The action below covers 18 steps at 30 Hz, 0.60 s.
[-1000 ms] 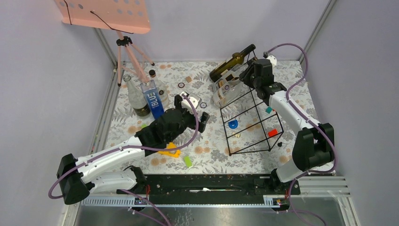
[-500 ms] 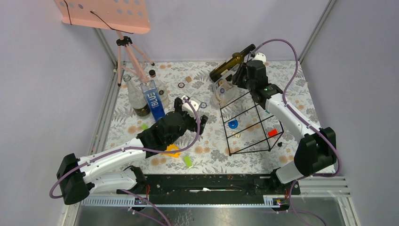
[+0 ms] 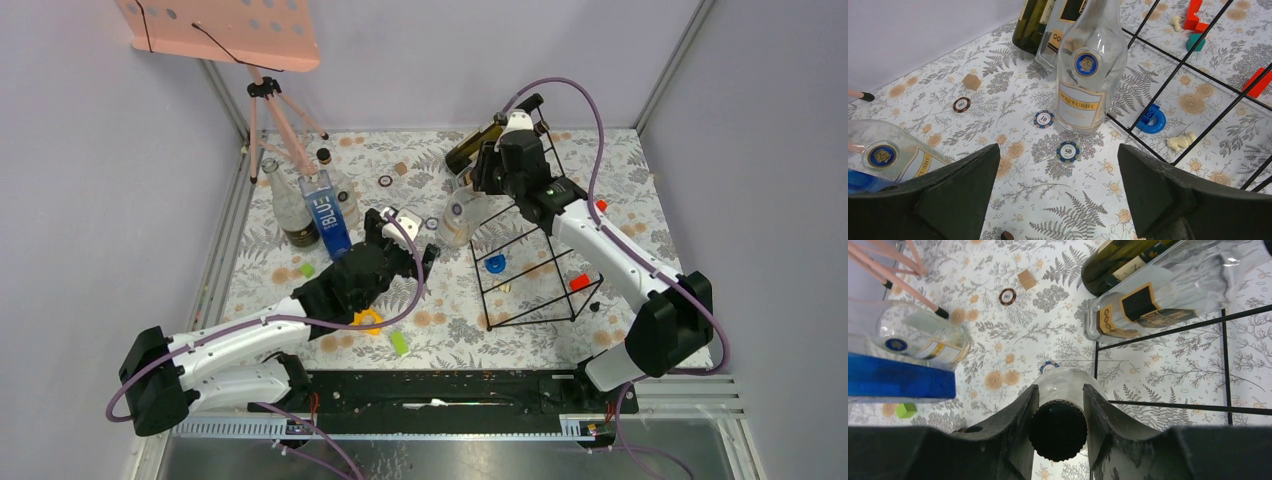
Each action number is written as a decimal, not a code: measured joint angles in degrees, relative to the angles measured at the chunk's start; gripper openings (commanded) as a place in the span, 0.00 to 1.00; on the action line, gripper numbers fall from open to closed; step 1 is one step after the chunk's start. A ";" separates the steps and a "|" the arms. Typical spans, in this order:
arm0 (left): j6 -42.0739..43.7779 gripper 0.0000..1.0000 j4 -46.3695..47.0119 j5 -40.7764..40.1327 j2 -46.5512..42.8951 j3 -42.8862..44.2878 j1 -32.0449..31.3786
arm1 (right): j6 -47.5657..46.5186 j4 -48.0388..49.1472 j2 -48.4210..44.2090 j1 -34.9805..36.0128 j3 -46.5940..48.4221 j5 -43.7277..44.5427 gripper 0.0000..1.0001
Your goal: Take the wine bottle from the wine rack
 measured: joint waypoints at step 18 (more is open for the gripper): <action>1.55 0.99 14.56 1.25 -2.78 -8.79 0.00 | -4.31 -4.42 -0.24 2.86 2.12 -3.87 0.00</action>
